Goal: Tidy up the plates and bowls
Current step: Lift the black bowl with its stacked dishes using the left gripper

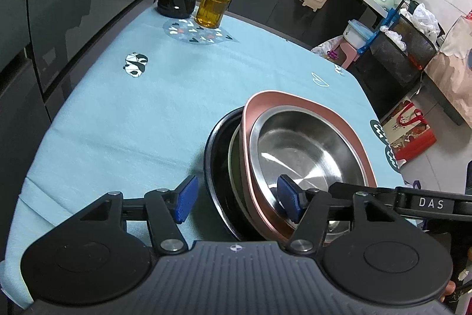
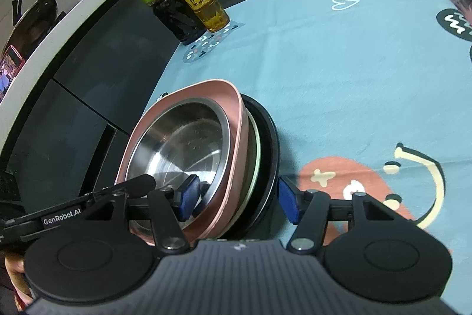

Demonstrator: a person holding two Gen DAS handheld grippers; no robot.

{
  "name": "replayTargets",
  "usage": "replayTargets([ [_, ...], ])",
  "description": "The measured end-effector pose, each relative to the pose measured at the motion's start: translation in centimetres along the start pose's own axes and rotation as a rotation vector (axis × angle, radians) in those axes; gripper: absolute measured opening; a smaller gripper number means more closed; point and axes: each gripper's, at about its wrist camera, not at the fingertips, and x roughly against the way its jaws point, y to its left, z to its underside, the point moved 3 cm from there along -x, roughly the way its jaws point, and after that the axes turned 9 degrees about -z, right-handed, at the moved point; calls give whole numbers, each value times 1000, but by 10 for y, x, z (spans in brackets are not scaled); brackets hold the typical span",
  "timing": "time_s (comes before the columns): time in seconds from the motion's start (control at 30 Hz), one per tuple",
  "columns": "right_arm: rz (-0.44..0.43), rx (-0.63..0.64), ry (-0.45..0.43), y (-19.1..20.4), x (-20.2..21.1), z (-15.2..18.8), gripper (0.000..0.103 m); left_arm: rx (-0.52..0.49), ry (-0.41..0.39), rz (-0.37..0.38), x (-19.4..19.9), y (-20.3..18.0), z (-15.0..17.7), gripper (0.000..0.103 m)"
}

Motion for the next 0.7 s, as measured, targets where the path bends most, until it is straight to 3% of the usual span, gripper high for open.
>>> replayTargets([
  [0.33,1,8,1,-1,-2,-2,49,6,5,23,-7,2,-1,59],
  [0.43,11,25,-4,3,-4,-1,49,4,2,36,-7,2,0,54],
  [0.7,41,57,-29,8,-3,3,48,-28,-19,12,-3,-4,2,54],
])
